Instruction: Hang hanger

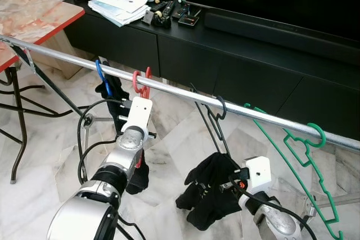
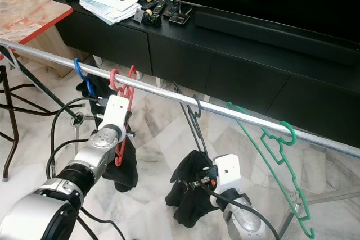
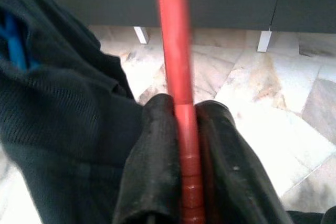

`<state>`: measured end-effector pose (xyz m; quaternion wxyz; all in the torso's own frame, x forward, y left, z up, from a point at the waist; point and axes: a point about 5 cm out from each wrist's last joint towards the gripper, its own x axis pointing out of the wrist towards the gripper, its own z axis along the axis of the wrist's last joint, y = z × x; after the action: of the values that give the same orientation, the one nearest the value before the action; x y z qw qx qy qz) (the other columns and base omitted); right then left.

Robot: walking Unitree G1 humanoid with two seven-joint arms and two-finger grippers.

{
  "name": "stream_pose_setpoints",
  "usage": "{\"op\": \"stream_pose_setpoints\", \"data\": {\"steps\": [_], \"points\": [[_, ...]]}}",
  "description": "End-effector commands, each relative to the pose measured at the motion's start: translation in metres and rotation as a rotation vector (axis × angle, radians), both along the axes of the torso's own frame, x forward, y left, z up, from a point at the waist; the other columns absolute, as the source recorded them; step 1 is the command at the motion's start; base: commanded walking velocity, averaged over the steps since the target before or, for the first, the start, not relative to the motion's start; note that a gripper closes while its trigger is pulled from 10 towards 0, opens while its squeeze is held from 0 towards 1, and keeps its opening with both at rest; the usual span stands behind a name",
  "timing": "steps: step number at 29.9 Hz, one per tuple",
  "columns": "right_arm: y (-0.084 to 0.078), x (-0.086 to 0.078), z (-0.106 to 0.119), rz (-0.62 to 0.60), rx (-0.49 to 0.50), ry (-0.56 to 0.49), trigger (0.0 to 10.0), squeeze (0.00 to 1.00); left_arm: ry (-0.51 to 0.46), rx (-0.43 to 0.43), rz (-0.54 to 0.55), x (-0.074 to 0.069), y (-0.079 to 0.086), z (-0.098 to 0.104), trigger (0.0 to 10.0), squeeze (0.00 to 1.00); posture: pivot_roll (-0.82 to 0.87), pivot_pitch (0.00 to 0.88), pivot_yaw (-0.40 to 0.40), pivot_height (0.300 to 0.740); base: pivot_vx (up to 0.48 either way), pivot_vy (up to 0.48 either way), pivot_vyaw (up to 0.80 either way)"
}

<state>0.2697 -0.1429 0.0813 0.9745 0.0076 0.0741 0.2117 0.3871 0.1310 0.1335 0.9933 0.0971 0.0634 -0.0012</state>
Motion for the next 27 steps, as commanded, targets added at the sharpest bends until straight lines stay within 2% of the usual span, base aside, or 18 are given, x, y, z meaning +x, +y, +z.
{"op": "stream_pose_setpoints", "data": {"steps": [1,7,13,19,20,21,22,24,27], "points": [[0.000,0.001,0.002,0.004,-0.001,-0.020,10.0,0.00,0.057,-0.014,-0.002,-0.007,0.002,-0.017,0.0,0.00,-0.08,0.162,0.014,0.740,0.000,0.000,0.00],[-0.006,0.008,0.002,0.006,-0.019,-0.028,10.0,0.00,0.025,-0.093,0.084,-0.012,0.014,-0.019,0.0,0.00,-0.07,0.134,-0.001,0.740,0.000,0.000,0.00],[-0.006,0.013,0.000,0.004,-0.026,-0.026,10.0,0.00,-0.002,-0.138,0.080,-0.014,0.016,-0.016,0.0,0.00,-0.06,0.110,-0.004,0.740,0.000,0.000,0.00],[-0.010,0.017,-0.008,-0.032,-0.043,-0.008,10.0,0.00,-0.047,-0.167,0.011,-0.017,0.014,-0.013,0.0,0.00,-0.06,0.091,-0.004,0.740,0.000,0.000,0.00],[-0.011,0.017,-0.009,-0.041,-0.048,-0.004,10.0,0.00,-0.065,-0.176,-0.020,-0.017,0.012,-0.011,0.0,0.00,-0.06,0.089,-0.004,0.740,0.000,0.000,0.00],[-0.013,0.018,-0.012,-0.055,-0.050,-0.001,10.0,0.00,-0.107,-0.176,-0.096,-0.018,0.007,-0.004,0.0,0.00,-0.06,0.084,-0.004,0.740,0.000,0.000,0.00],[-0.013,0.018,-0.012,-0.055,-0.050,-0.001,10.0,0.00,-0.107,-0.176,-0.096,-0.018,0.007,-0.004,0.0,0.00,-0.06,0.084,-0.004,0.740,0.000,0.000,0.00],[-0.016,0.019,-0.013,-0.069,-0.051,0.000,10.0,0.00,-0.140,-0.145,-0.163,-0.018,0.005,0.002,0.0,0.00,-0.06,0.079,-0.002,0.740,0.000,0.000,0.00],[-0.018,0.020,-0.014,-0.081,-0.051,0.000,10.0,0.00,-0.151,-0.096,-0.173,-0.016,0.010,0.006,0.0,0.00,-0.06,0.072,0.001,0.740,0.000,0.000,0.00]]}}
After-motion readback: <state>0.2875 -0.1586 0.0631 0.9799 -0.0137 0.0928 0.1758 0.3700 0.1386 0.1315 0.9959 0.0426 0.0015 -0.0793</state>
